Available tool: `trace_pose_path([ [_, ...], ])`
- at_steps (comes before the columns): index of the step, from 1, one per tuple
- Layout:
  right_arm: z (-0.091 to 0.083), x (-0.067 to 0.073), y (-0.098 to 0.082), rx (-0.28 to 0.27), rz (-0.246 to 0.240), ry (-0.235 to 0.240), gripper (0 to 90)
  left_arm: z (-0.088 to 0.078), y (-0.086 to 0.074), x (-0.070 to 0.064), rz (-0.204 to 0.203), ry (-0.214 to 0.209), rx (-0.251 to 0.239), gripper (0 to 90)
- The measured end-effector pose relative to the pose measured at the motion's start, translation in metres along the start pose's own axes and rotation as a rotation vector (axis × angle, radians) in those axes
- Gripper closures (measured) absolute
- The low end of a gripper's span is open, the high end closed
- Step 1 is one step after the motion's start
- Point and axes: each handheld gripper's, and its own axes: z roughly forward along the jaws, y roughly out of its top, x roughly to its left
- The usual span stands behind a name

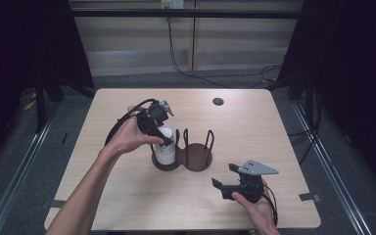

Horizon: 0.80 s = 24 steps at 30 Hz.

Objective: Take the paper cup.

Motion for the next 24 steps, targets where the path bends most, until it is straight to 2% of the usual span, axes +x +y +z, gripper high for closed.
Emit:
trace_pose_path([
  [2,0.0,-0.001,0.0,-0.004,-0.001,0.002,16.0,0.0,0.001,0.001,0.013,-0.007,0.014,25.0],
  [4,-0.001,-0.001,0.0,-0.006,0.001,-0.001,16.0,0.002,0.001,0.001,-0.007,-0.009,0.021,31.6],
  [6,-0.001,-0.002,0.0,-0.008,0.005,0.002,16.0,0.003,0.002,0.001,-0.012,0.004,0.025,30.9],
  [12,0.0,0.001,0.0,0.003,0.004,0.008,16.5,0.009,0.003,0.002,-0.012,-0.008,0.062,28.2],
  [14,0.0,0.0,0.0,0.001,0.002,0.007,16.5,0.011,0.002,0.002,-0.009,-0.023,0.065,28.7],
  [16,0.0,-0.001,0.0,0.005,0.005,0.006,17.0,0.012,0.002,0.0,-0.013,-0.023,0.054,31.9],
  [17,0.0,-0.001,0.0,0.003,0.003,0.005,17.1,0.011,0.001,-0.001,0.0,-0.022,0.059,32.0],
  [21,-0.001,-0.001,0.0,0.0,0.002,0.001,17.2,0.01,0.001,-0.001,-0.001,-0.02,0.042,32.8],
  [24,-0.001,-0.001,0.0,0.001,0.002,0.0,17.2,0.007,0.001,-0.001,0.005,-0.02,0.049,33.4],
])
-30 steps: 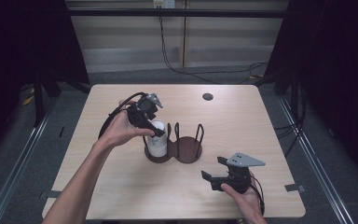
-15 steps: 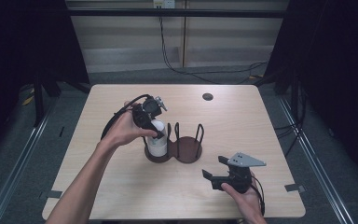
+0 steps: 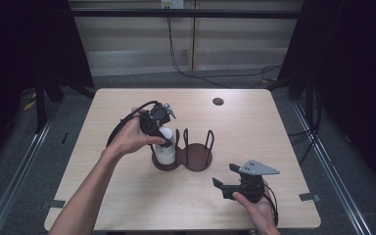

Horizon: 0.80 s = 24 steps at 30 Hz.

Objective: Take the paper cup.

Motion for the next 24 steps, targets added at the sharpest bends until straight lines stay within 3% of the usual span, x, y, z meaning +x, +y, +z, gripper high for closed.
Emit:
trace_pose_path([
  [15,0.0,0.0,0.0,0.003,-0.001,-0.004,17.0,-0.007,-0.002,0.003,-0.021,-0.017,-0.023,35.0],
  [24,0.001,0.001,0.0,-0.001,-0.002,0.001,16.9,-0.014,-0.004,0.004,-0.044,-0.018,-0.063,35.6],
])
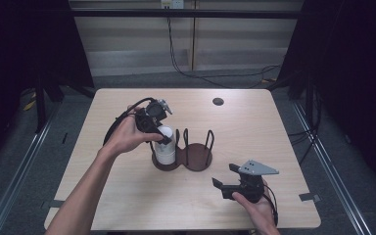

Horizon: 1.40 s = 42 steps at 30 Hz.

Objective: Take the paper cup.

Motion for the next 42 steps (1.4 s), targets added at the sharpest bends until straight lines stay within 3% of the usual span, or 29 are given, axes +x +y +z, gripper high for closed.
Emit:
trace_pose_path([
  [9,0.0,0.0,0.0,0.002,0.003,0.0,16.8,-0.009,0.001,0.001,0.011,-0.004,-0.016,35.8],
  [17,-0.001,-0.001,0.0,-0.004,0.004,-0.001,16.8,-0.013,-0.002,0.004,-0.021,-0.005,-0.055,36.2],
  [18,-0.001,-0.001,0.0,-0.002,0.007,-0.001,16.8,-0.015,-0.002,0.005,-0.002,-0.002,-0.049,36.2],
  [24,0.0,0.0,0.0,0.003,0.005,-0.002,16.4,-0.022,-0.003,0.004,-0.037,-0.007,-0.084,36.3],
  [26,0.0,0.0,0.0,0.004,0.005,-0.003,16.3,-0.026,-0.003,0.003,-0.011,-0.003,-0.082,36.3],
  [27,0.001,0.0,0.0,0.005,0.005,-0.001,16.3,-0.027,-0.003,0.001,-0.021,-0.003,-0.091,36.3],
  [29,0.001,0.0,0.0,0.005,0.005,-0.003,16.3,-0.03,-0.003,0.0,0.011,-0.008,-0.094,36.4],
  [42,0.001,0.0,0.0,0.008,-0.004,-0.003,16.2,-0.041,-0.006,0.0,0.001,0.005,-0.127,36.6],
])
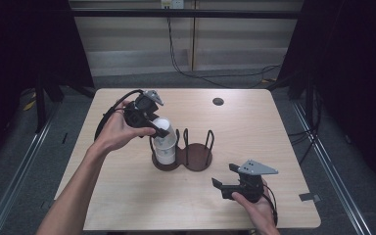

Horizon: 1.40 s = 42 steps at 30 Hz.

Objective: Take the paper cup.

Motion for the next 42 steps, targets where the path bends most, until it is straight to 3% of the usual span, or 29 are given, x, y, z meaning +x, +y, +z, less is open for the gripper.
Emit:
trace_pose_path([
  [12,0.0,0.0,0.0,0.002,0.007,0.0,16.2,-0.014,-0.003,0.002,-0.043,-0.014,-0.077,36.6],
  [27,0.0,-0.001,0.0,0.001,0.01,0.001,16.2,-0.038,-0.008,-0.002,-0.031,0.002,-0.164,36.6],
  [36,0.0,0.0,0.0,-0.003,0.014,-0.002,16.2,-0.05,-0.018,-0.003,-0.029,-0.042,-0.262,36.6],
  [42,0.0,0.0,0.0,-0.003,0.013,0.0,15.8,-0.055,-0.026,-0.006,-0.018,-0.033,-0.29,36.5],
])
